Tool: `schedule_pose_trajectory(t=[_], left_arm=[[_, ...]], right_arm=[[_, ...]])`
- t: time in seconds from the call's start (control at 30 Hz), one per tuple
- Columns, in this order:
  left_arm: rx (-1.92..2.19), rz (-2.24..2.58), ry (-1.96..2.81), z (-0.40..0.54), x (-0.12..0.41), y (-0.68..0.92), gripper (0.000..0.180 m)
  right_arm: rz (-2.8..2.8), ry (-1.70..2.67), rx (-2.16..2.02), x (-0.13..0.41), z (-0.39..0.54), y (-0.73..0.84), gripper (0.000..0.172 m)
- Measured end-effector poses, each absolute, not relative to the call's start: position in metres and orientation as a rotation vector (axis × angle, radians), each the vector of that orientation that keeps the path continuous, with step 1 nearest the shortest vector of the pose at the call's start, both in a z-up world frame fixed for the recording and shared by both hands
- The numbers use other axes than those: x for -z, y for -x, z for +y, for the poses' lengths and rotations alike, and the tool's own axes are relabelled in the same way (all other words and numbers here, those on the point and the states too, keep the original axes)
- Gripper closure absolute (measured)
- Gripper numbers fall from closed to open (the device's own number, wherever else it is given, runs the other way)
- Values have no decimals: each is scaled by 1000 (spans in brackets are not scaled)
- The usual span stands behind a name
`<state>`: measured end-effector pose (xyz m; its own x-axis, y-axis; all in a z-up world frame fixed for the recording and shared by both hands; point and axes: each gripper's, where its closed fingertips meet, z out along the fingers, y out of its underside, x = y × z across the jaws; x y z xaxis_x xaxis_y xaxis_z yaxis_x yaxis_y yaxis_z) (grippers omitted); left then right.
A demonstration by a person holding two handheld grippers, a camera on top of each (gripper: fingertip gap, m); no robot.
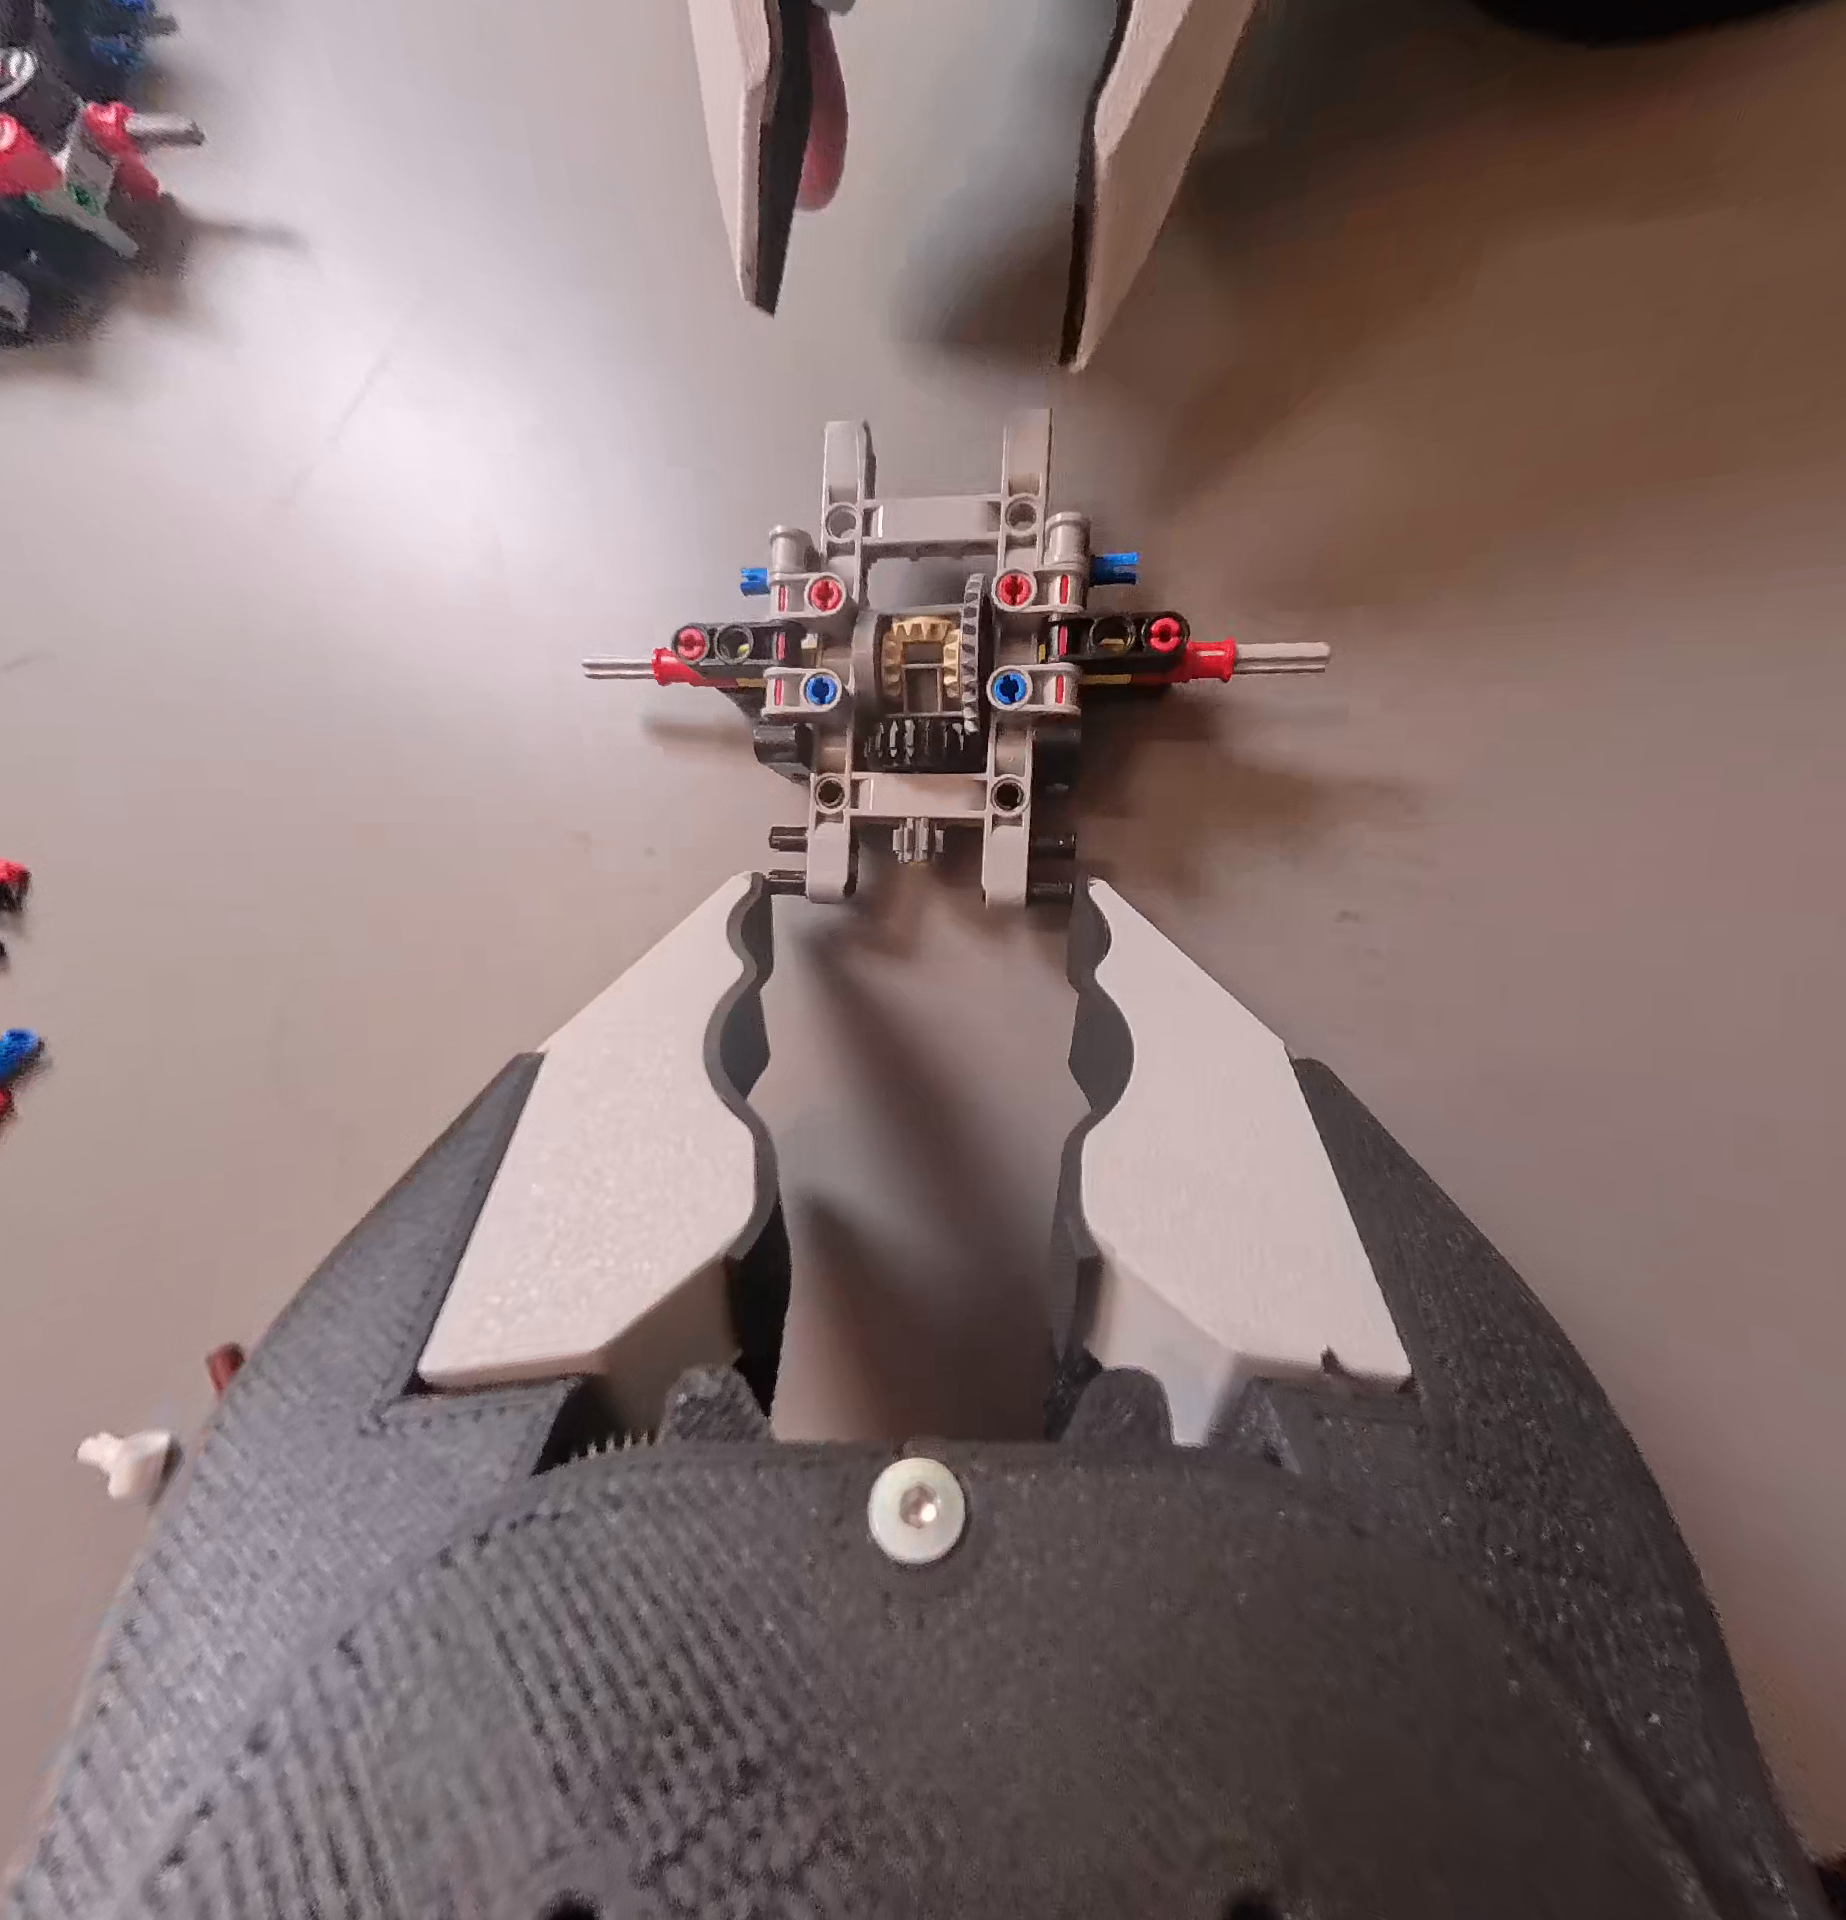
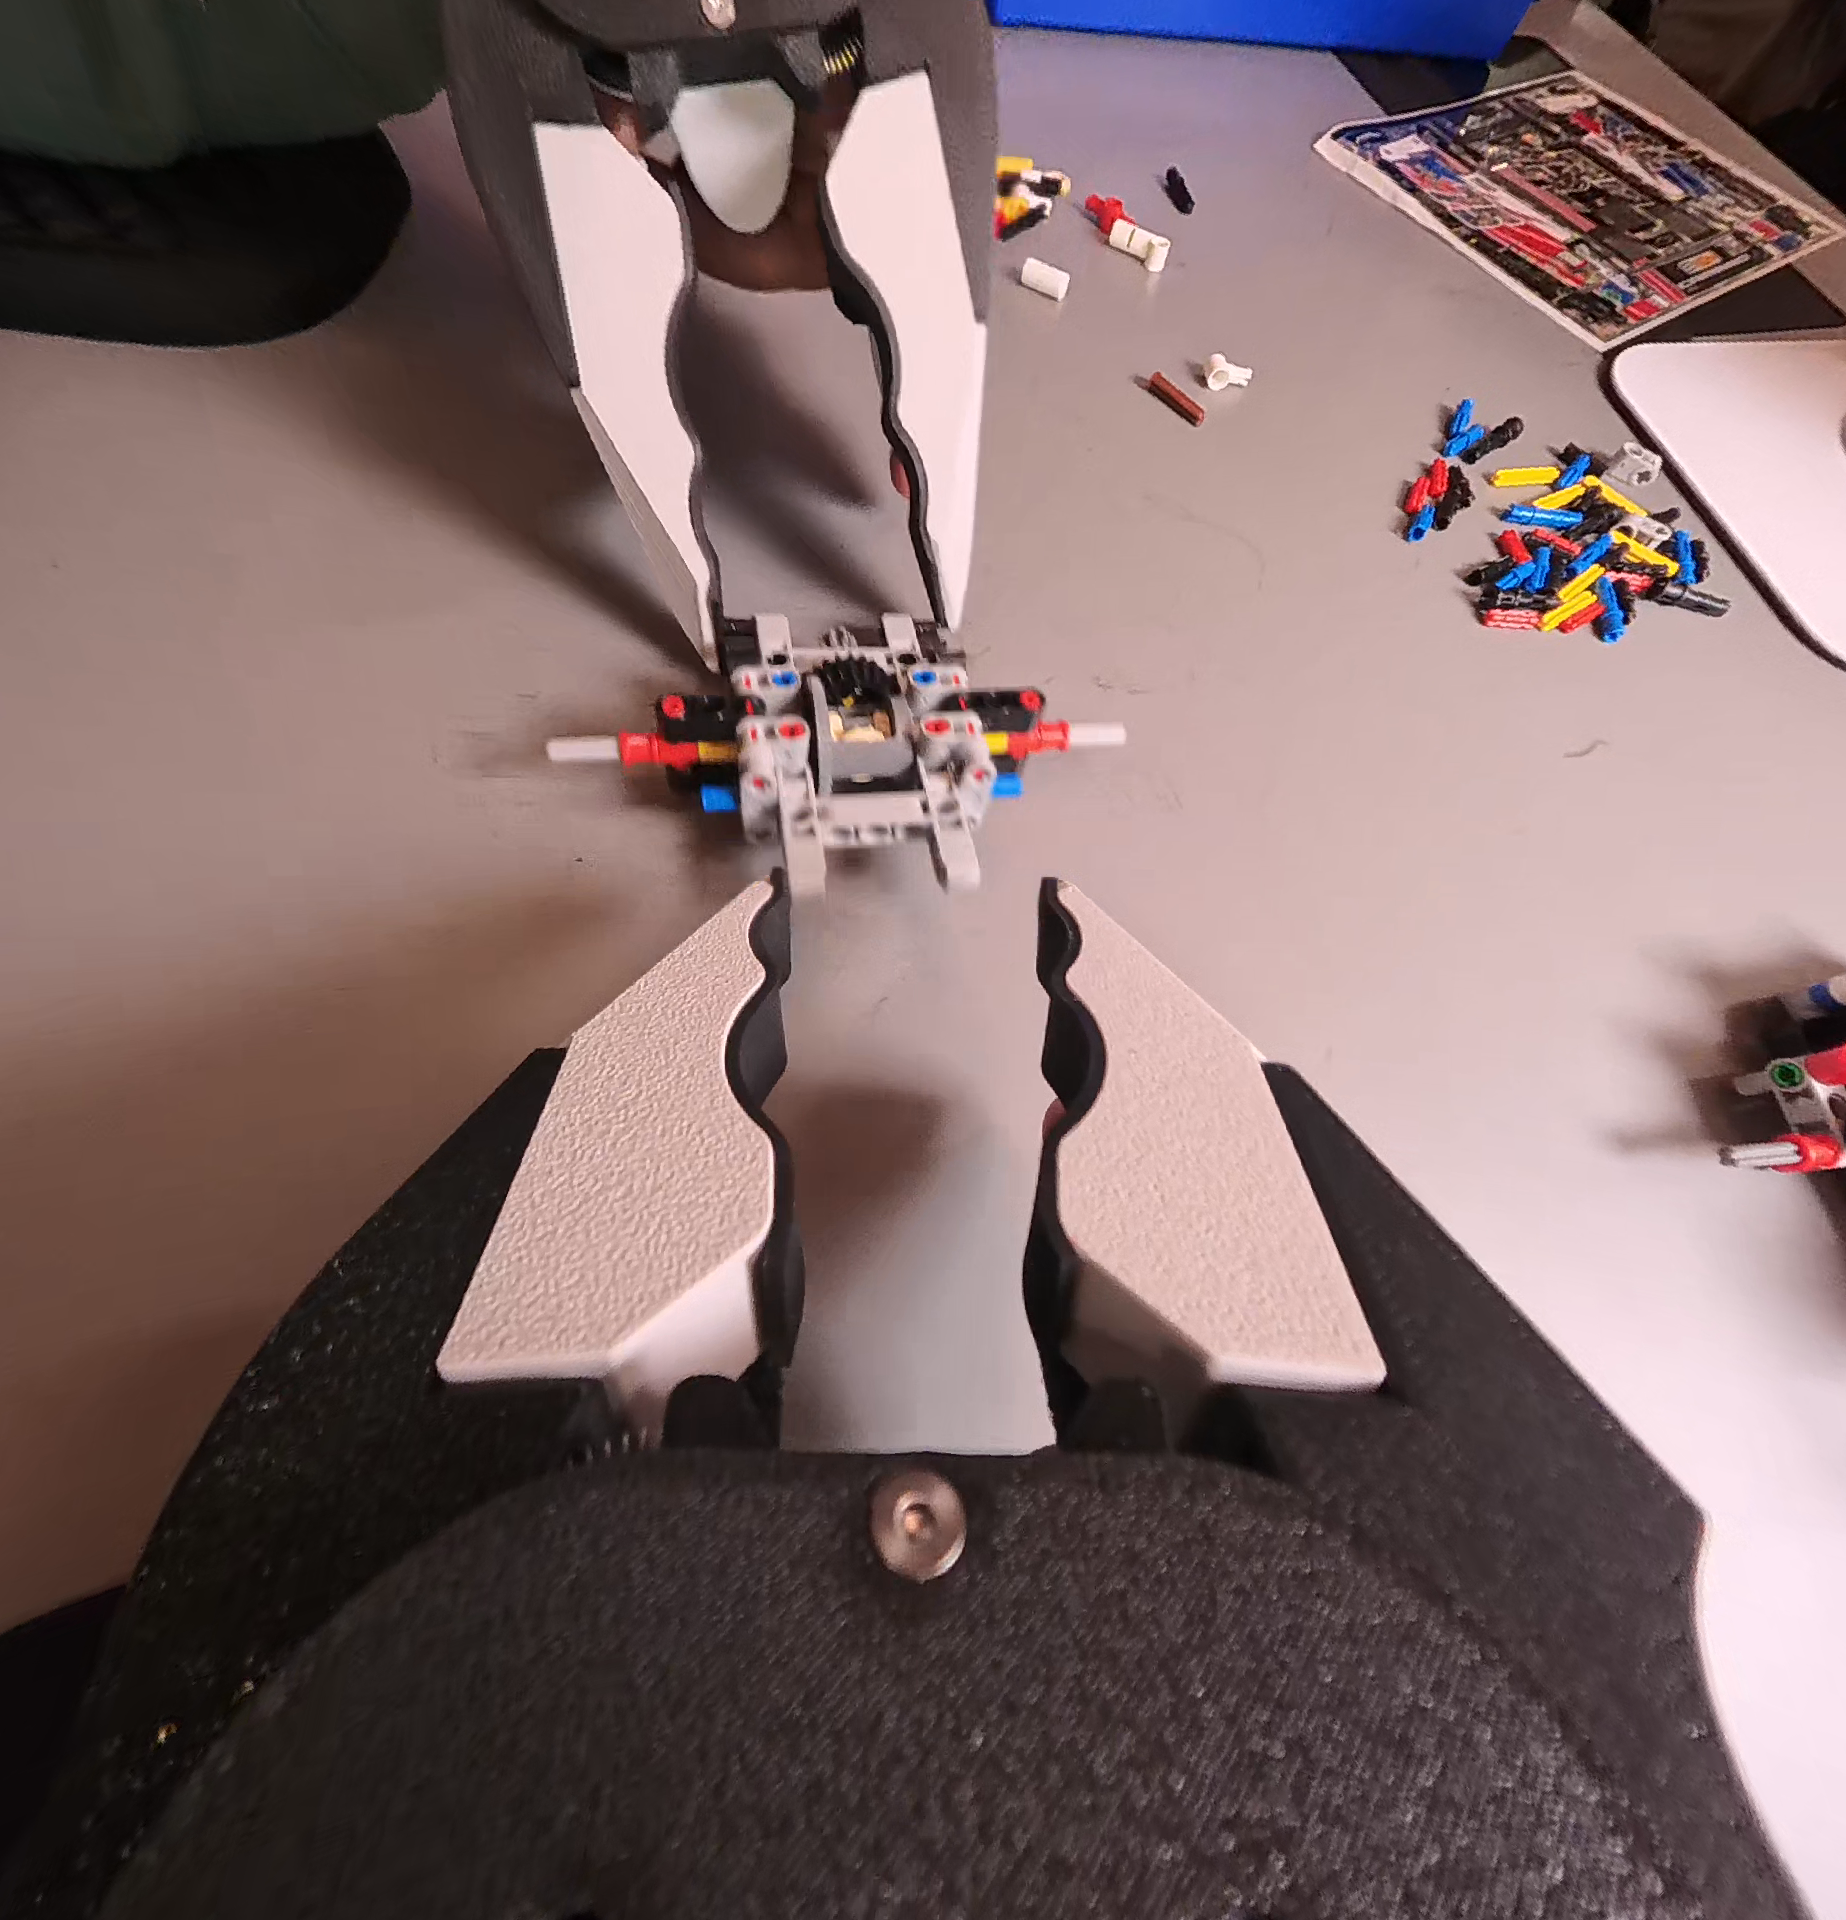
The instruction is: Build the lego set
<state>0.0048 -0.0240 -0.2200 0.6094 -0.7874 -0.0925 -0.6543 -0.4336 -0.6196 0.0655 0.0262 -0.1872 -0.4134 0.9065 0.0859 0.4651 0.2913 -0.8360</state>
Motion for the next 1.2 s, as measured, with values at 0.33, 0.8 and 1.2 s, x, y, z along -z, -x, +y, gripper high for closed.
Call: schedule_pose_trajectory(t=[0.33, 0.8, 1.2], left_arm=[[267, 1057, 2242, -42, 216, 17, 118], [329, 857, 2101, -41, 199, 18, 116], [247, 859, 2118, -51, 214, 33, 121]], right_arm=[[-2010, 1234, -1018, 195, 24, -63, 126], [-1916, 1198, -1071, 185, 18, -51, 123], [-1911, 1195, -1077, 187, 18, -50, 124]])
